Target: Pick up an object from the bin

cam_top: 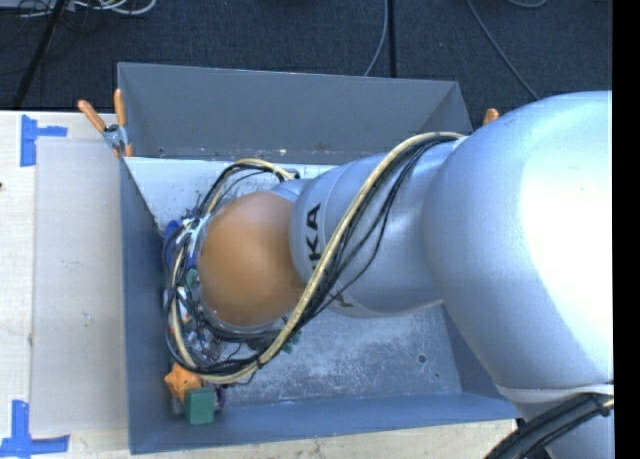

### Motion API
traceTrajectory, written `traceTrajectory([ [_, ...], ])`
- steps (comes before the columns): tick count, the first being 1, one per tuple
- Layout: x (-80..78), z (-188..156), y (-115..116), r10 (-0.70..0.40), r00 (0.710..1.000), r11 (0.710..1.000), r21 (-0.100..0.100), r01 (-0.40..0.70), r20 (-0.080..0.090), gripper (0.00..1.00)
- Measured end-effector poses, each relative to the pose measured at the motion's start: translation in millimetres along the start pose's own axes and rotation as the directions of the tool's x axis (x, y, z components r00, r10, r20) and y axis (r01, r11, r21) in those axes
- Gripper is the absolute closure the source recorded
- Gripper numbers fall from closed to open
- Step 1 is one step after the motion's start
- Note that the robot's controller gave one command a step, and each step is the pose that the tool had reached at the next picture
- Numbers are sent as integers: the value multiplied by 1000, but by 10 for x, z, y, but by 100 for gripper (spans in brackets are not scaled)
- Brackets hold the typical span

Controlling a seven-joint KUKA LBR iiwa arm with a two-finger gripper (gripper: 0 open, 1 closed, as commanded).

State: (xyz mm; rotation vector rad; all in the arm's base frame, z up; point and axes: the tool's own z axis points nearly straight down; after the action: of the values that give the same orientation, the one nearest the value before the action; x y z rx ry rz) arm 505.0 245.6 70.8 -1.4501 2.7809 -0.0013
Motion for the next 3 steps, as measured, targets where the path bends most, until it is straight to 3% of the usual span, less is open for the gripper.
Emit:
traceTrajectory([
  [1,11,-32,6,0,1000,1000,-2,0,-3,100],
  [2,23,-277,23,0,1000,1000,-5,0,-9,100],
  [3,1,-430,12,1,1000,1000,-1,-1,-2,100],
])
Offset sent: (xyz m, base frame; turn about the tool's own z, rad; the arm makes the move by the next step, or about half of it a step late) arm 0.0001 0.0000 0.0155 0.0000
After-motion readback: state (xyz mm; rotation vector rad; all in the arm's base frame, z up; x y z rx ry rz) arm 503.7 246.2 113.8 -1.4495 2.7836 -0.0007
